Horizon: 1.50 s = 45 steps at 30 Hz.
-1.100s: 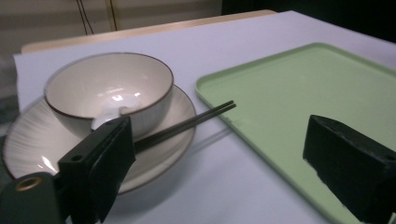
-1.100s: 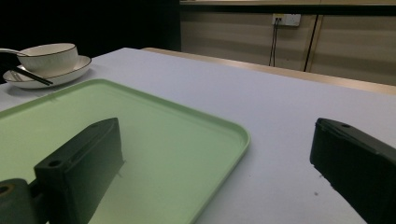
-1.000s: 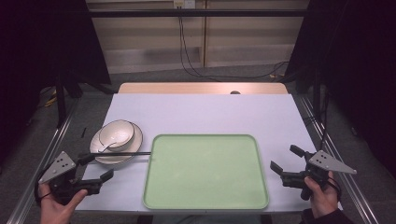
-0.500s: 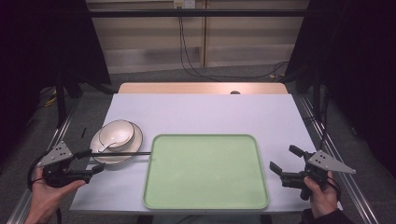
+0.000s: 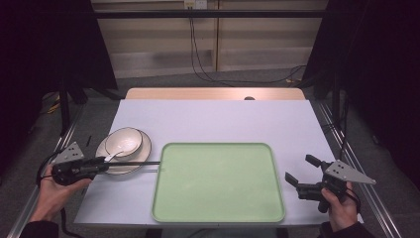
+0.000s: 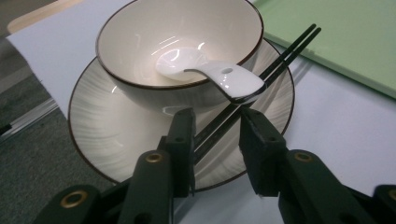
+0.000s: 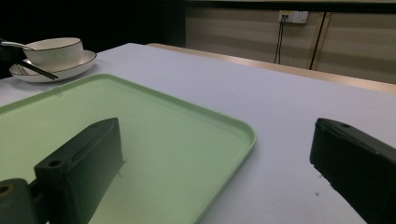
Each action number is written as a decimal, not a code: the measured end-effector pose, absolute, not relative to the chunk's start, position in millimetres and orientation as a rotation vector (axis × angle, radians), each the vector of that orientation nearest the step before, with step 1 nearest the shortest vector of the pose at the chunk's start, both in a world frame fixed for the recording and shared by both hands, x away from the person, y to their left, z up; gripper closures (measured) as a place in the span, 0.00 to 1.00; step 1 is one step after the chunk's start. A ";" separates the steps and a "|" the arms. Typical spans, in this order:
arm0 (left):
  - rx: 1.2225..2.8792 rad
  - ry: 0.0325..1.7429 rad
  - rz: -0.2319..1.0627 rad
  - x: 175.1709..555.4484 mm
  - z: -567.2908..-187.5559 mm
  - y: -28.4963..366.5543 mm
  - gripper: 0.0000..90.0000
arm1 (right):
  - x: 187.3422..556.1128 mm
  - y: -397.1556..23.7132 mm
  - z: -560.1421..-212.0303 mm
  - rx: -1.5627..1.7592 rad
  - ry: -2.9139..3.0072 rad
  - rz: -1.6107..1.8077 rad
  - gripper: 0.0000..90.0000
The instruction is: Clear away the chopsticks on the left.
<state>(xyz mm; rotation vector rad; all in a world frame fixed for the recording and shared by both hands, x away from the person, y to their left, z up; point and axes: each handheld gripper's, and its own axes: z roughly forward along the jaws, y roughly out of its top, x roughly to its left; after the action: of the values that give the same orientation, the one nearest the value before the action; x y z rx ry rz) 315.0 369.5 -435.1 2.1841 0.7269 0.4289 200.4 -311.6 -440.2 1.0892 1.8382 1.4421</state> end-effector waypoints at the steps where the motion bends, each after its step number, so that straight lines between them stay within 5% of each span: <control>1: 2.194 0.713 0.421 316.9 -435.6 368.2 0.77 | 200.4 -311.4 -440.1 1.087 1.841 1.443 0.02; 14: 2.281 0.649 0.411 321.5 -443.1 353.1 0.75 | 201.0 -309.4 -441.0 1.075 1.867 1.461 0.02; 45: 2.359 0.579 0.303 324.9 -441.5 345.6 0.94 | 202.6 -307.1 -442.4 1.076 1.892 1.447 0.02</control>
<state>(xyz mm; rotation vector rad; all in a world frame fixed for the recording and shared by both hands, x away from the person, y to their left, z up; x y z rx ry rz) 324.9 345.6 -441.5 2.3590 0.5795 0.3028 202.6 -307.1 -442.4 1.0761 1.8922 1.4468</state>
